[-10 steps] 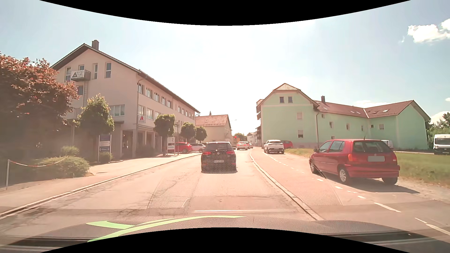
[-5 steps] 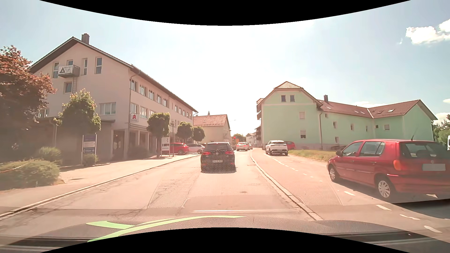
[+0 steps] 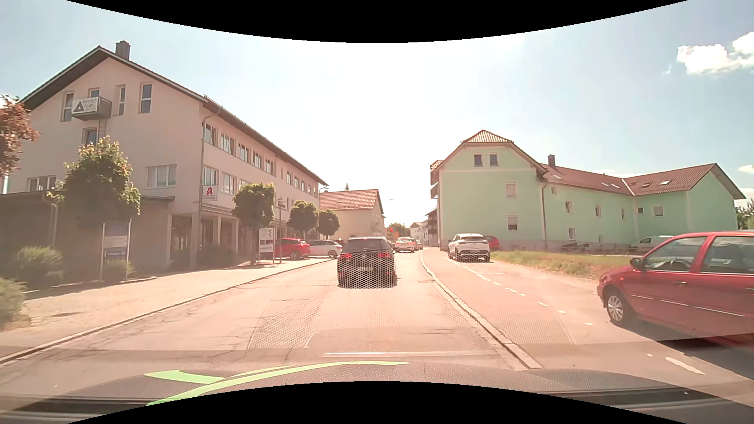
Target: Follow the waypoints while adhering to traffic rules and regulations
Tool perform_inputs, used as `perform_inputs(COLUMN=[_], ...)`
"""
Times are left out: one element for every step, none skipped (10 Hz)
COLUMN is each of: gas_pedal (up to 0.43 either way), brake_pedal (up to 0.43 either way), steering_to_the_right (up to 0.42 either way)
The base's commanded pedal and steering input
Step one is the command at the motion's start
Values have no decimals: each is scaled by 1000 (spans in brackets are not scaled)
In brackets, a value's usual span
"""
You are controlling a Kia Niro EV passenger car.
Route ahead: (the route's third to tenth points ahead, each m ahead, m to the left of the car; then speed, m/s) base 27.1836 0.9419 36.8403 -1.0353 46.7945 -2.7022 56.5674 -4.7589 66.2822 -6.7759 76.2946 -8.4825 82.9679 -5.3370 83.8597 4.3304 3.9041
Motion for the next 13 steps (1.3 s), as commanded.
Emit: perform_inputs(gas_pedal=[87,79,79,79,79,67,67,67,59,59,59,47,39], brake_pedal=[0,0,0,0,0,0,0,0,0,0,0,0,0], steering_to_the_right=[16,16,17,17,18,18,18,18,18,18,18,18,18])
